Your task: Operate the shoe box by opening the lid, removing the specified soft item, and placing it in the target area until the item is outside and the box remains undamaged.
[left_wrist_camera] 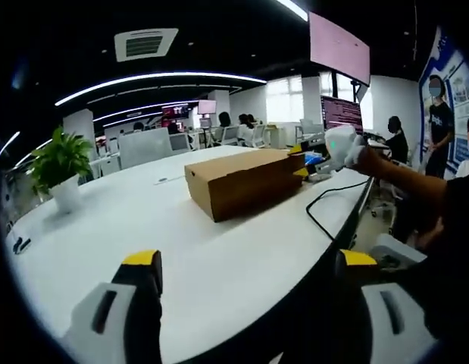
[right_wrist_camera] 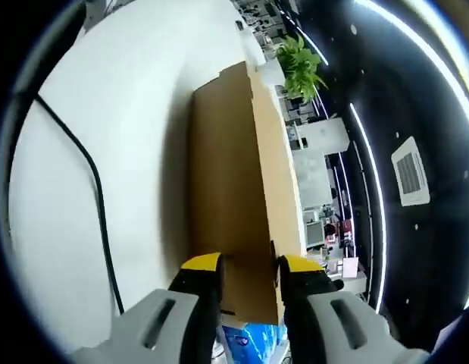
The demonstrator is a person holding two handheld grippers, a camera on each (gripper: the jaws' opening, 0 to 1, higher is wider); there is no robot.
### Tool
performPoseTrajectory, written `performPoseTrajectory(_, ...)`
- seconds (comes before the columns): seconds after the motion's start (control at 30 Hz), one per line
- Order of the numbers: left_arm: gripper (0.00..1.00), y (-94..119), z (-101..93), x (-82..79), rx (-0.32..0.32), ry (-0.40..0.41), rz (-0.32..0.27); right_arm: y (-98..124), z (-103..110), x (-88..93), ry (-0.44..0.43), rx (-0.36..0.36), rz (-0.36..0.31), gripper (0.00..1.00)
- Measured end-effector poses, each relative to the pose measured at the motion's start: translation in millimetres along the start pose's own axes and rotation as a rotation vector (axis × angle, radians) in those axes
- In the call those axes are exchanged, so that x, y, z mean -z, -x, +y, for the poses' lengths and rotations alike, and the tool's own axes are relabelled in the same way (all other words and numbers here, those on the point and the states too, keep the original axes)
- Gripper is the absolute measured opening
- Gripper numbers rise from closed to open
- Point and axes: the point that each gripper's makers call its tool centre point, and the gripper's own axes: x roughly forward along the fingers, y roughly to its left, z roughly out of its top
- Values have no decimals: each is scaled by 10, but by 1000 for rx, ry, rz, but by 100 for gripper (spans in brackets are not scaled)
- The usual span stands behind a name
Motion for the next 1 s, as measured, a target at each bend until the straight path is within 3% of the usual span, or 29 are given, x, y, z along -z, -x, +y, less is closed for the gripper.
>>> performPoseTrajectory(0.13, 99, 508, 36, 87, -13, 314, -22, 13, 5, -9, 14, 0, 21, 41)
performPoseTrajectory(0.2, 99, 909, 62, 351, -95, 402, 31, 6, -2, -1, 15, -4, 36, 54)
performPoseTrajectory(0.27, 99, 1151, -17, 491, -113, 464, 53, 29, 3, -26, 19, -3, 47, 69)
performPoseTrajectory(0.3, 99, 1195, -38, 522, -118, 477, 58, 23, 3, -19, 19, -4, 48, 71)
performPoseTrajectory(0.33, 99, 1324, -123, 639, -139, 519, 88, 17, 7, -2, 32, -5, 54, 72)
performPoseTrajectory(0.4, 99, 1430, -230, 718, -140, 578, 99, 29, 11, -12, 32, -3, 57, 75)
performPoseTrajectory(0.53, 99, 1509, -401, 715, -129, 619, 114, 11, -5, 29, 28, 2, 57, 81)
performPoseTrajectory(0.57, 99, 1486, -390, 631, -139, 612, 104, 112, -16, 5, -108, -29, 32, 81)
performPoseTrajectory(0.63, 99, 1506, -352, 629, -152, 622, 101, 159, -12, 14, -161, -36, 32, 82)
performPoseTrajectory(0.67, 99, 1532, -338, 621, -161, 625, 99, 224, -34, -20, -237, -33, 6, 82)
performPoseTrajectory(0.73, 99, 1572, -318, 612, -174, 630, 96, 465, -72, -136, -473, -40, -75, 82)
performPoseTrajectory(0.8, 99, 1625, -313, 598, -184, 636, 90, 840, -15, -258, -725, -90, -138, 83)
performPoseTrajectory(0.87, 99, 1678, -318, 573, -192, 637, 82, 1183, 84, -289, -915, -149, -145, 82)
performPoseTrajectory(0.9, 99, 1704, -332, 548, -193, 631, 80, 1335, 34, -286, -1006, -134, -189, 82)
performPoseTrajectory(0.93, 99, 1729, -343, 519, -193, 622, 76, 1446, 40, -247, -1063, -127, -191, 82)
performPoseTrajectory(0.97, 99, 1789, -346, 476, -202, 609, 60, 1643, -19, -147, -1159, -67, -199, 82)
performPoseTrajectory(1.0, 99, 1805, -348, 476, -206, 609, 60, 1693, -9, -112, -1170, -61, -196, 82)
